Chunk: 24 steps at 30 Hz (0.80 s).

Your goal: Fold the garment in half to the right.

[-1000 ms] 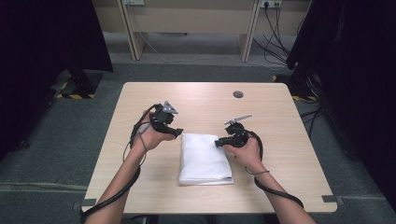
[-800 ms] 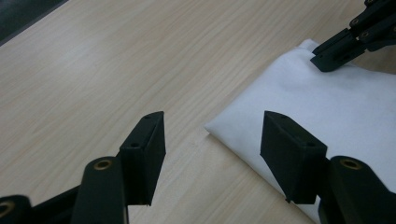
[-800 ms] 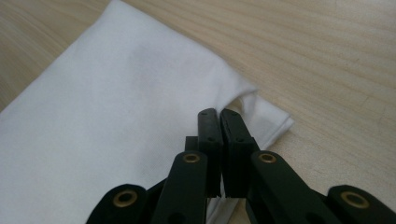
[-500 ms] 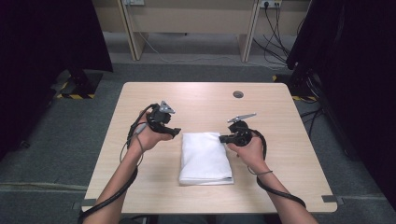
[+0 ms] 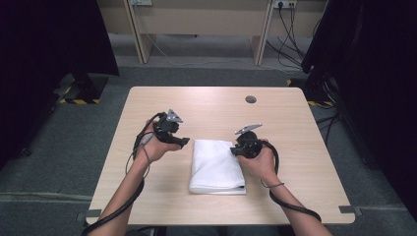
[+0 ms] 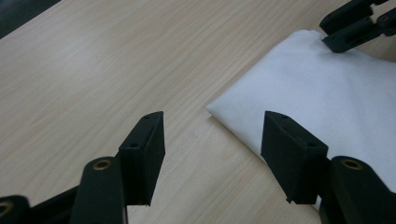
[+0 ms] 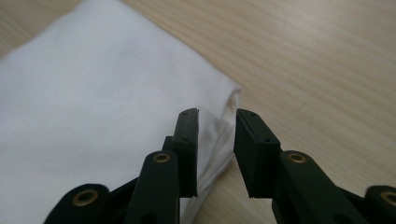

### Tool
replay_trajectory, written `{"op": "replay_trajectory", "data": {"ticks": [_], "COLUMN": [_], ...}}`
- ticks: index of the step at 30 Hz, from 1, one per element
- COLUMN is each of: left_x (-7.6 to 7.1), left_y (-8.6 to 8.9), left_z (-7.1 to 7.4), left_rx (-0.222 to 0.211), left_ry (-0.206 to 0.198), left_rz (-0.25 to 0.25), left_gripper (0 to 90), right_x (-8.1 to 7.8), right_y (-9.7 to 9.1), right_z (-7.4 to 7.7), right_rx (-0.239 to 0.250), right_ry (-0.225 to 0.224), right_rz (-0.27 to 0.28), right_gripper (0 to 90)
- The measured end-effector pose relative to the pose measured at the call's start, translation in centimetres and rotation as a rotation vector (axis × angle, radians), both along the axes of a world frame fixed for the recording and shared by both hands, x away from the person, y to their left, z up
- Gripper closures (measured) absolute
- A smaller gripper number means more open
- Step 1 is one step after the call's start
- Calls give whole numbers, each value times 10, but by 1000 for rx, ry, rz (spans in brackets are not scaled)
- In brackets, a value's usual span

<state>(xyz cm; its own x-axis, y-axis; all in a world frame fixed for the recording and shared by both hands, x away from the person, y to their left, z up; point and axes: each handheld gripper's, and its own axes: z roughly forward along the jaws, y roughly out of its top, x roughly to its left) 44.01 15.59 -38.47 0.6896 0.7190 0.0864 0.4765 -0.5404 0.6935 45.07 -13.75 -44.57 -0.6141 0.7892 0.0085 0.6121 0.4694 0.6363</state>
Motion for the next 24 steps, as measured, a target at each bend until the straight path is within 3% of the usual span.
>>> {"op": "replay_trajectory", "data": {"ticks": [3, 7, 10, 17, 24], "left_x": [-5, -9, -13, -21, -30], "left_y": [3, 8, 13, 26, 32], "left_z": [-2, -4, -6, -8, -14], "left_rx": [-8, -17, -22, -40, -59], "left_ry": [-4, -6, -5, -16, -12], "left_rz": [1, 20, 29, 62, 75], "left_gripper": [389, 382, 377, 365, 354], "right_x": [-15, -38, -50, -65, -69], "right_y": [2, 9, 13, 1, -8], "right_z": [11, 13, 6, -10, -17], "right_rx": [20, 54, 61, 37, 77], "right_ry": [-22, 9, 47, 56, 55], "right_rz": [58, 161, 200, 195, 193], "right_gripper": [681, 663, 663, 663, 659]}}
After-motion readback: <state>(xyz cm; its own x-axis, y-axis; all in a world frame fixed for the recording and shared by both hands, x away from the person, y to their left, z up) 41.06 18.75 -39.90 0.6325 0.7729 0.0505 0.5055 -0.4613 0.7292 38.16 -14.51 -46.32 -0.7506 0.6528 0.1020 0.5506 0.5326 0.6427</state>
